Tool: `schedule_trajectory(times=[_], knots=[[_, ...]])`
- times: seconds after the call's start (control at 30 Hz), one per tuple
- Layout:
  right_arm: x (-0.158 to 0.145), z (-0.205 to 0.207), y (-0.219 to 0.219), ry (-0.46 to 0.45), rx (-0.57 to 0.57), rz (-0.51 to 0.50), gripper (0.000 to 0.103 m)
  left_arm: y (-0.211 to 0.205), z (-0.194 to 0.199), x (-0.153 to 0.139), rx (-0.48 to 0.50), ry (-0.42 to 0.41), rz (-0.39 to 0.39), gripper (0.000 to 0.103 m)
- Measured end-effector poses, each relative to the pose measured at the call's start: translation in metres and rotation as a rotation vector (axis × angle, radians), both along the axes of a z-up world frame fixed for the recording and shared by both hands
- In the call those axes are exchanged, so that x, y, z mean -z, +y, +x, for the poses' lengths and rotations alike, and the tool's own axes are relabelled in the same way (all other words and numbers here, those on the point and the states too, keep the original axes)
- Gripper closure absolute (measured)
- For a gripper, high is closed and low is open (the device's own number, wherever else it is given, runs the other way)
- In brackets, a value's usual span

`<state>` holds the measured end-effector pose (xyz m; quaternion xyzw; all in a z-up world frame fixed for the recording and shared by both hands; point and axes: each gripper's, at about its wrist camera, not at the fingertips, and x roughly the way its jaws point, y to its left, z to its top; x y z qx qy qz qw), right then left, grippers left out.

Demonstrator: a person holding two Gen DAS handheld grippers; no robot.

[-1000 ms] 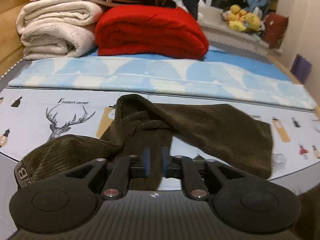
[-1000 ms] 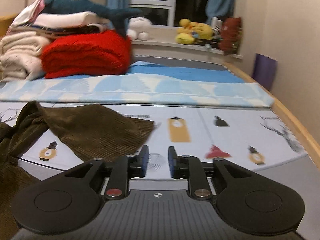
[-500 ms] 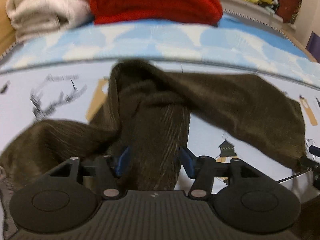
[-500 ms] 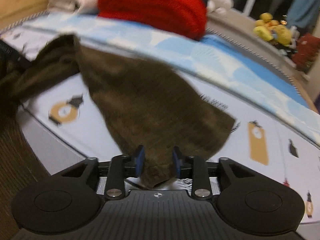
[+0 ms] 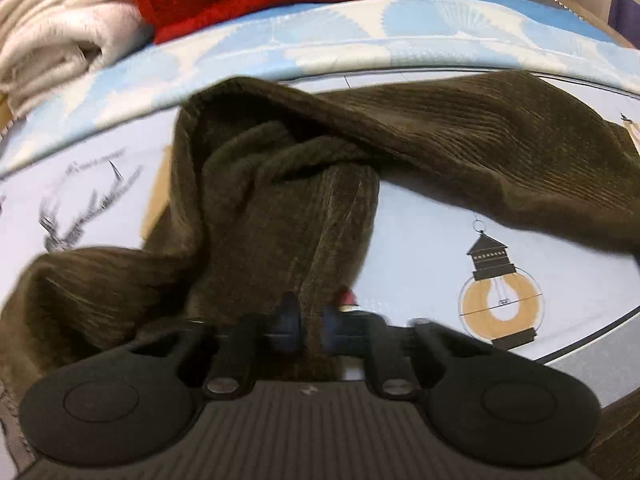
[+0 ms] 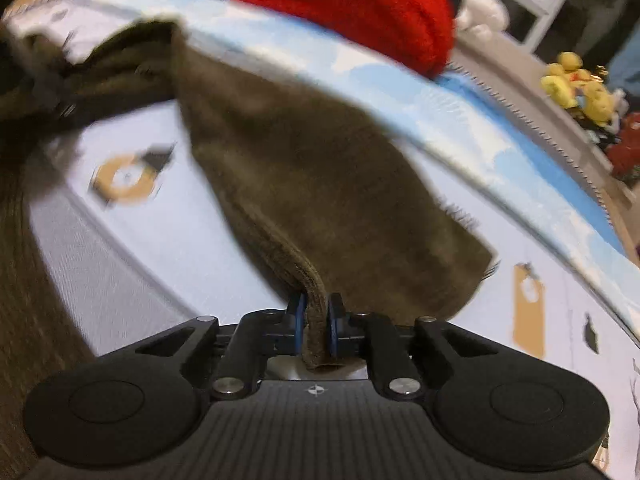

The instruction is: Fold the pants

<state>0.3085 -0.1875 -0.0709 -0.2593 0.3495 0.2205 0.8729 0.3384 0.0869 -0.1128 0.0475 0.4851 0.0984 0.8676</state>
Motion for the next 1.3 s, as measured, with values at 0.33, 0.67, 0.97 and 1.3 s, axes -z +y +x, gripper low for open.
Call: schedule_trajectory(times=[0.33,0.67,0.97,1.3], knots=[[-0.200,0.050,-0.101,-0.141,0.316,0.229,0.092,0.017,-0.037,-0.045,0.282,-0.035,-0.138,0.095],[-0.154,0.096,-0.204,-0.004,0.825,0.236,0.079,0.003,-0.077,-0.055,0.679,0.063,-0.339,0.052],[0.006,-0.017,-0.305,0.265,1.361,0.637,0.072,0.047,-0.060,-0.089,0.409,-0.082,-0.340,0.047],[0.016,0.006,-0.307,0.172,1.324,0.628,0.096,0.110,-0.052,-0.102,0.069,-0.142,-0.248,0.048]])
